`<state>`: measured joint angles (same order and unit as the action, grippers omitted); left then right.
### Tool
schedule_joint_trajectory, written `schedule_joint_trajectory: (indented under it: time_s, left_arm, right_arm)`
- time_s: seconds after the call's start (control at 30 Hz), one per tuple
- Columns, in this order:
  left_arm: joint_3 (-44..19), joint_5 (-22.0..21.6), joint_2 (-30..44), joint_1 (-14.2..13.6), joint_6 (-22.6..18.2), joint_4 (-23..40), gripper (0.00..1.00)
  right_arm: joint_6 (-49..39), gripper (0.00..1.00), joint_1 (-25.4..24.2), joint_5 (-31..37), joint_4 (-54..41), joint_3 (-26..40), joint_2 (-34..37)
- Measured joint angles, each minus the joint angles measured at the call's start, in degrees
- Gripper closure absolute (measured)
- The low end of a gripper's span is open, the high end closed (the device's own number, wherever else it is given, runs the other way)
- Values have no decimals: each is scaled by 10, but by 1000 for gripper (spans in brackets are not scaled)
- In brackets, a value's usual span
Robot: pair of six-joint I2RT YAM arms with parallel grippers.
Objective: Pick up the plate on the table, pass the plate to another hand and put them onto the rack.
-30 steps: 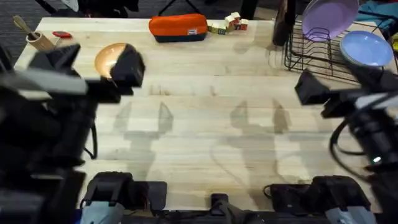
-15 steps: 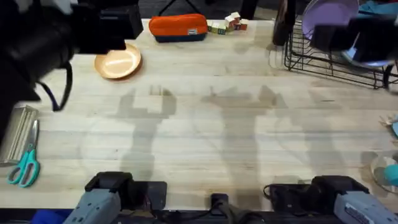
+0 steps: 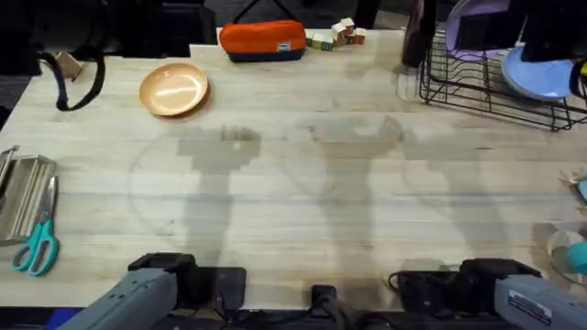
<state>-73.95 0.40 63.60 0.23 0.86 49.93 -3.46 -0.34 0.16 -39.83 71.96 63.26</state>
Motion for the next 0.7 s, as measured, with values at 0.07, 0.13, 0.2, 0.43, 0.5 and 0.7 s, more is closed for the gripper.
schedule_joint_trajectory:
  time_s: [0.07, 0.13, 0.2, 0.43, 0.5, 0.7]
  left_arm:
    - [0, 0, 1, 0, 0, 0, 8]
    - [0, -6, 1, 0, 0, 2, 8]
    - [0, -15, 1, 6, 0, 3, 8]
    - [0, -22, 9, 82, 0, 4, 10]
    - [-1, -21, 20, 110, 0, 3, 10]
    - [-1, -21, 77, 186, 0, -17, 10]
  right_arm:
    - [0, 7, 0, 0, 0, 0, 0]
    - [0, 7, 0, 0, 0, 0, 0]
    - [0, 7, 0, 0, 0, 0, 0]
    - [0, 7, 0, 0, 0, 0, 0]
    - [0, 7, 0, 0, 0, 0, 0]
    - [0, 7, 0, 0, 0, 0, 0]
